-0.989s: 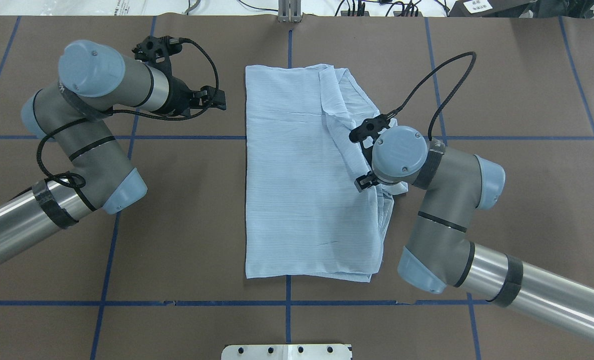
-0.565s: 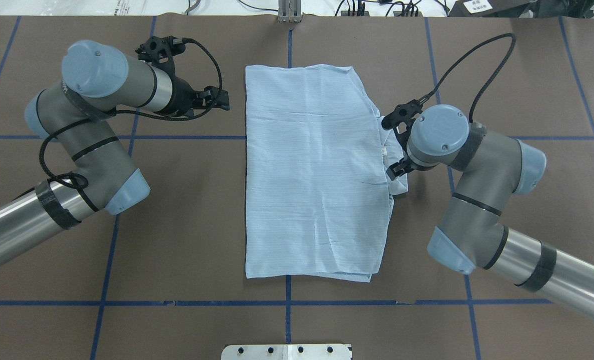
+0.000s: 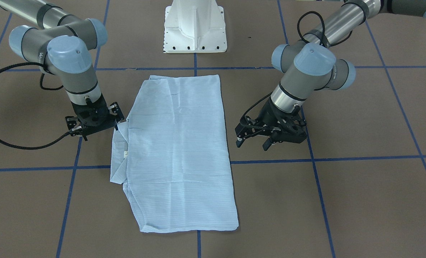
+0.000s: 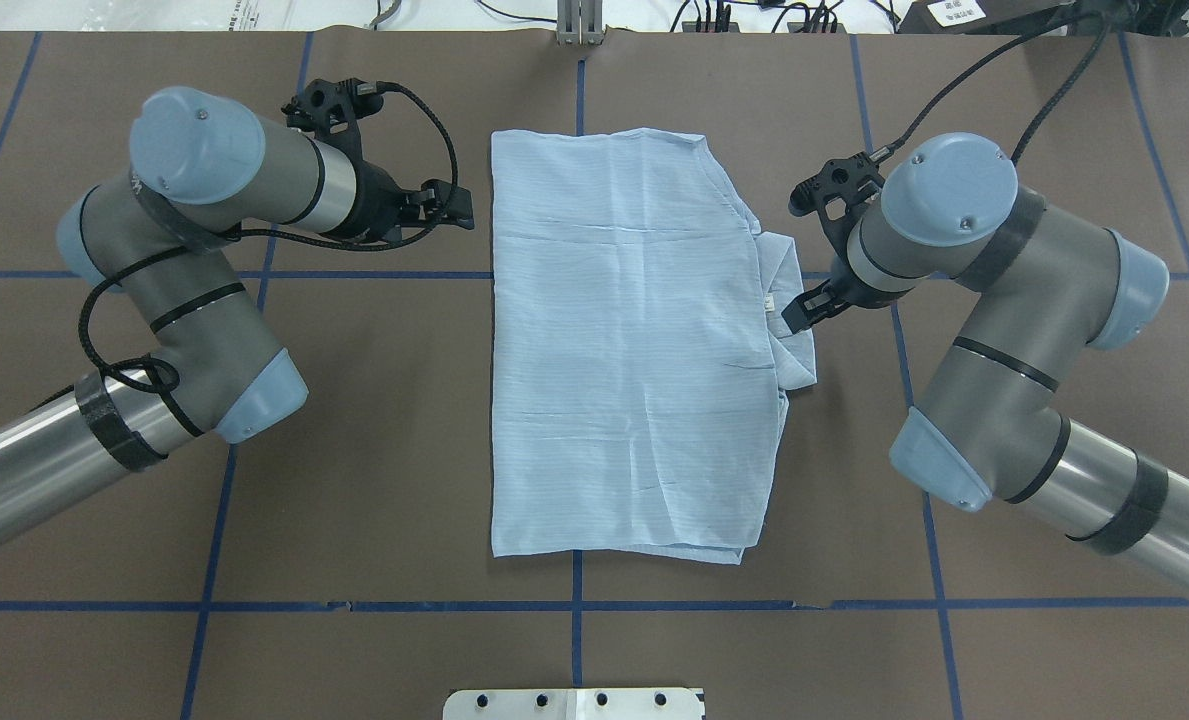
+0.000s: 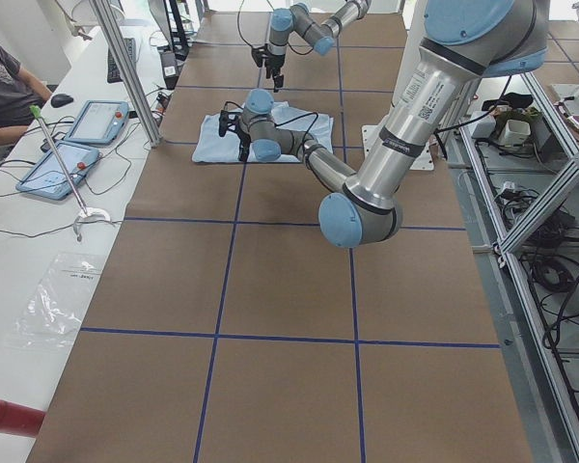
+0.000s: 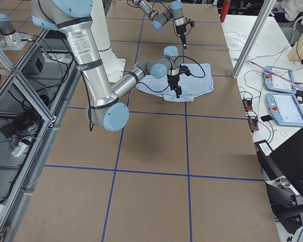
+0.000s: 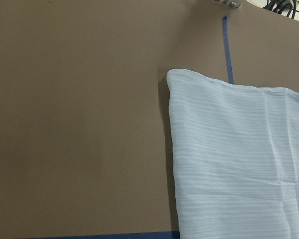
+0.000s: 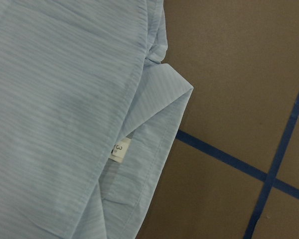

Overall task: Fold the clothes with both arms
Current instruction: 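Return the right gripper to the shirt edge while the left gripper lowers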

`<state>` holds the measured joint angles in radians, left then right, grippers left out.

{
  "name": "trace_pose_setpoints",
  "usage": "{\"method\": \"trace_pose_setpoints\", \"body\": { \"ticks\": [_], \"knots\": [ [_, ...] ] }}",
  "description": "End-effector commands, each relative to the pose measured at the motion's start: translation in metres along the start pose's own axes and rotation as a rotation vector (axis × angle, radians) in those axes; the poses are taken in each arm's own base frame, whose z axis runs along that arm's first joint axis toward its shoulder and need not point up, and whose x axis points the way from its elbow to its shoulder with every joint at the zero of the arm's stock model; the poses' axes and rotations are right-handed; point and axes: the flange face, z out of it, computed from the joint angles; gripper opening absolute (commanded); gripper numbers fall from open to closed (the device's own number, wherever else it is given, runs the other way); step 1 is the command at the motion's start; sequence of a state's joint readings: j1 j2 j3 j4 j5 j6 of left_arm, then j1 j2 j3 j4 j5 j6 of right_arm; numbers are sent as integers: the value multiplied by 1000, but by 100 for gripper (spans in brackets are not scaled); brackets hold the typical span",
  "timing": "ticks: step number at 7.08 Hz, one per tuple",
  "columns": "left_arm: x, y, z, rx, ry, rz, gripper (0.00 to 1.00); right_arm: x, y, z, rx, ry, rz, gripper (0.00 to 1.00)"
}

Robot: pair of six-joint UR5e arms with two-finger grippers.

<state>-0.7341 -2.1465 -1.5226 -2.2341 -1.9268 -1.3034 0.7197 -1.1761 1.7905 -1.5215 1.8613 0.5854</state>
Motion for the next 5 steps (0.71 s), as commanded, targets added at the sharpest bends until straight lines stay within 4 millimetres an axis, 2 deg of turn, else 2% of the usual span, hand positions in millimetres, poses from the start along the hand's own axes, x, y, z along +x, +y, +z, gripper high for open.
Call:
{"method": "trace_pose_setpoints", "body": {
  "ticks": [1, 2, 3, 4, 5],
  "knots": [
    [26, 64, -4, -91, 22, -104, 100, 1, 27, -27, -7, -73, 79, 100],
    [47, 108, -12, -155, -23, -170, 100, 6, 43, -34, -29, -100, 142, 100],
    [59, 144, -24, -204, -51, -219, 100, 5, 50, -38, -46, -124, 197, 100],
    [44, 184, -17, -220, -90, -235, 100, -2, 53, -40, -53, -135, 220, 100],
    [40, 217, -6, -184, -116, -234, 100, -18, 59, -42, -61, -151, 276, 100]
  ]
}}
